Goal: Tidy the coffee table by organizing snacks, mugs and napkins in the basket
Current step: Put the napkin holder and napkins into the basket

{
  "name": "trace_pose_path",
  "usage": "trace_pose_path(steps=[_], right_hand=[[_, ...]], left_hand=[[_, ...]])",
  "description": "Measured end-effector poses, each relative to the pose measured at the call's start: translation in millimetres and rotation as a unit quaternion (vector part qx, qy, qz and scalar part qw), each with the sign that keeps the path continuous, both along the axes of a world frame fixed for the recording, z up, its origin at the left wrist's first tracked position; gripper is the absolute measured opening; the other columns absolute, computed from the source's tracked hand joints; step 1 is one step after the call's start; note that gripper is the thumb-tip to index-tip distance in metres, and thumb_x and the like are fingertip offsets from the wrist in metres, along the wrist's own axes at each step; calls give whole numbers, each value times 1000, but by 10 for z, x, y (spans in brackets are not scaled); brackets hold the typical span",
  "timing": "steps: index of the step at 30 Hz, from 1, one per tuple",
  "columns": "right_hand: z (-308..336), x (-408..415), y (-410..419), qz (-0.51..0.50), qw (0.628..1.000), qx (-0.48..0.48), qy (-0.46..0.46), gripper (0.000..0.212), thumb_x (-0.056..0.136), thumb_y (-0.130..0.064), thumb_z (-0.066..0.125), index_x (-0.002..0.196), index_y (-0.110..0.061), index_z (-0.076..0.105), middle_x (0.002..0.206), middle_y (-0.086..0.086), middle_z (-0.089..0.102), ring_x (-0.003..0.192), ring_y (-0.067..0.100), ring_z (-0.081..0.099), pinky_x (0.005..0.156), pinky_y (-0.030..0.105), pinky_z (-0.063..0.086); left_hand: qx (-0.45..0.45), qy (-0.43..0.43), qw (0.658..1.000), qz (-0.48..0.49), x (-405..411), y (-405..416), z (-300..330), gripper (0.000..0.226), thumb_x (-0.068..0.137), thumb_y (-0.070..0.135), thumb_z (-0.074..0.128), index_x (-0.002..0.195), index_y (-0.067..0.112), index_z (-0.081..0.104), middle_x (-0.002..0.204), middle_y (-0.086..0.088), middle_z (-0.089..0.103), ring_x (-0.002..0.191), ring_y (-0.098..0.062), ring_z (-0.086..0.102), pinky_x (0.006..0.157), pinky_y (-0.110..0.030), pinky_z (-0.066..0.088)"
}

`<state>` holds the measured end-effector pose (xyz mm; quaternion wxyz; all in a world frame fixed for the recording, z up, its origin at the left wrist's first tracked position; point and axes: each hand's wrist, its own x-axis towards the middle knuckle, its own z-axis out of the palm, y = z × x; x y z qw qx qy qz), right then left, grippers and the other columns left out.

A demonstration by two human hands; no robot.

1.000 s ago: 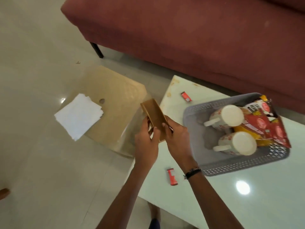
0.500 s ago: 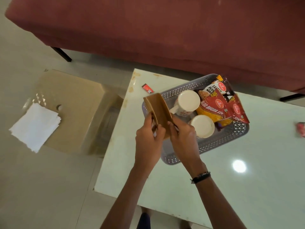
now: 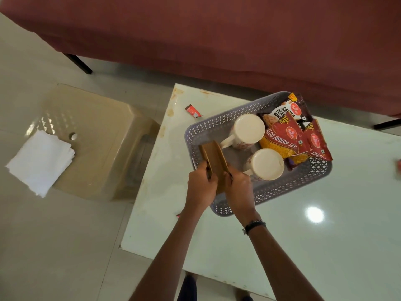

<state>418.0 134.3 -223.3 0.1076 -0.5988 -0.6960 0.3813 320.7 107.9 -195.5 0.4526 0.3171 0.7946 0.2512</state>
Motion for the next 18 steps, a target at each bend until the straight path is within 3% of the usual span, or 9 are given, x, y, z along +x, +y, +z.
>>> trace_pose_path(steps=[4,7,10,13,14,18], right_hand=[[-27,-1,-11,-11,1000,3,0,22,97,-11,46,108,-1,63,90,16,72,78,31,67,72,38,58],[4,-4,-48,-11,1000,20,3,27,95,-14,52,120,-4,55,103,15,70,92,30,68,80,40,58],[110,-50,-119,-8,996,91,2,44,94,-19,54,134,-4,45,127,16,60,115,29,59,91,41,52],[247,-229,-159,14,984,178,12,39,95,-19,53,131,-2,49,125,16,62,113,28,61,91,33,51],[282,-325,-168,26,980,195,13,37,94,-17,53,128,-2,51,123,16,63,109,27,62,91,30,50],[382,-888,-237,70,977,197,40,33,95,-21,49,124,-8,58,119,8,67,106,19,64,93,28,52]], left_hand=[[1,-21,1000,12,-13,4,-41,31,91,16,50,122,14,53,116,-11,67,102,-31,65,87,-49,55],[10,-33,999,9,-26,-12,-2,36,91,19,53,127,14,51,121,-11,65,108,-31,63,94,-47,52],[48,-39,998,10,-88,-85,57,38,93,21,54,129,14,49,125,-6,64,113,-23,62,96,-30,49],[99,-9,994,35,-273,-207,164,35,94,19,51,128,13,51,125,-1,63,111,-16,61,84,-7,43],[116,1,992,50,-369,-249,188,32,93,18,52,125,14,52,124,-1,63,110,-15,61,85,-7,44],[165,30,977,131,-870,-456,249,26,93,9,50,117,15,56,116,0,65,103,-15,63,91,-33,54]])
